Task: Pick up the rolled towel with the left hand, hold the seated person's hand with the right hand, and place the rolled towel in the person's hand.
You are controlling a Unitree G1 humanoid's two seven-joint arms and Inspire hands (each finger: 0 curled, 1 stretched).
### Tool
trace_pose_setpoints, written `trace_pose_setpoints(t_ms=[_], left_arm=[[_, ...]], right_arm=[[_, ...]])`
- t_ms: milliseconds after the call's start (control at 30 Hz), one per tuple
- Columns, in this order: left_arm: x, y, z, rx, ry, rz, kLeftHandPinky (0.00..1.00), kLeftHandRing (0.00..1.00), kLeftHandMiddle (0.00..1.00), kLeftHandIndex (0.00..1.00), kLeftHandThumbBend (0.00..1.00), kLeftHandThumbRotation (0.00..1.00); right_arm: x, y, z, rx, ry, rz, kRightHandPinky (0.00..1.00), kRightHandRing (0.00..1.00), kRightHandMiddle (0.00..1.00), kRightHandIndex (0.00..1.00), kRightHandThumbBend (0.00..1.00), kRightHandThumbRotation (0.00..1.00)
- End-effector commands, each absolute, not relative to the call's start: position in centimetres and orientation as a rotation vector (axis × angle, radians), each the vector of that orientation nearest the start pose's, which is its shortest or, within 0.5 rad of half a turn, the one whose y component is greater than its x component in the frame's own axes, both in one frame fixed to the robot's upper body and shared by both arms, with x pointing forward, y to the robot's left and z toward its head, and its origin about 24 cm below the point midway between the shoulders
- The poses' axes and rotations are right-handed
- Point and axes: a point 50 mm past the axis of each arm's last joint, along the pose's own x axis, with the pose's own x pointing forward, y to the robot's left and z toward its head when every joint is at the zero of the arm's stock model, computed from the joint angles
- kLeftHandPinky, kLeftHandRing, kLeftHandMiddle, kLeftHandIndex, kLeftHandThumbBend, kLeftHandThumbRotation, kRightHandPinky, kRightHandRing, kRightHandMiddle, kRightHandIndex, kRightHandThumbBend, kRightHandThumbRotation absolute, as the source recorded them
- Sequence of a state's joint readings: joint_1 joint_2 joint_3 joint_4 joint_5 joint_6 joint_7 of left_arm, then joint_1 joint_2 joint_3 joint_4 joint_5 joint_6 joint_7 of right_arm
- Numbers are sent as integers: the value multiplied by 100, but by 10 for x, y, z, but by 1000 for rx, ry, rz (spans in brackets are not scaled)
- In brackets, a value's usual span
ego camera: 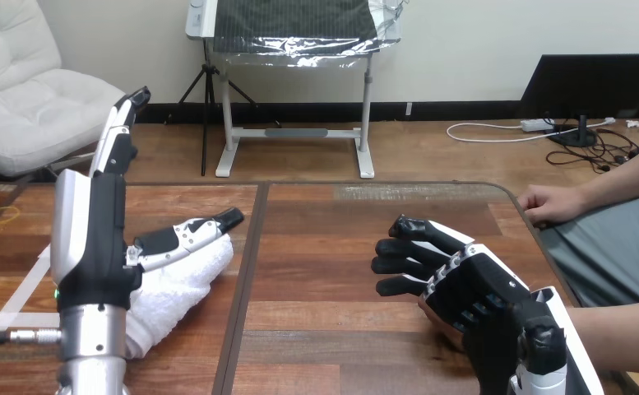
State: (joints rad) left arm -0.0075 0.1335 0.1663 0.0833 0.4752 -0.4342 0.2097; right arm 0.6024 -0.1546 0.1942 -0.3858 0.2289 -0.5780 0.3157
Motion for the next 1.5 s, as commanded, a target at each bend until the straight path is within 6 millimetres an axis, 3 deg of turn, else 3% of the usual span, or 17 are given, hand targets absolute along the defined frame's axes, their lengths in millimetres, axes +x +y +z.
trace_pose_setpoints(t_ms=[0,767,1133,1467], left_arm=[[262,197,84,630,-413,215,80,93,96,92,100,12],[277,200,71,727,-238,210,71,90,95,94,100,13],[282,200,64,776,-110,148,72,91,96,96,100,22],[285,199,59,829,-61,140,71,90,94,92,100,24]], right_arm=[[133,-141,85,115,-455,333,67,73,75,78,83,100],[133,-142,85,110,-460,333,67,72,74,78,82,100],[133,-142,85,117,-463,335,66,72,73,77,81,100],[133,-142,84,127,-462,335,66,72,73,77,82,100]])
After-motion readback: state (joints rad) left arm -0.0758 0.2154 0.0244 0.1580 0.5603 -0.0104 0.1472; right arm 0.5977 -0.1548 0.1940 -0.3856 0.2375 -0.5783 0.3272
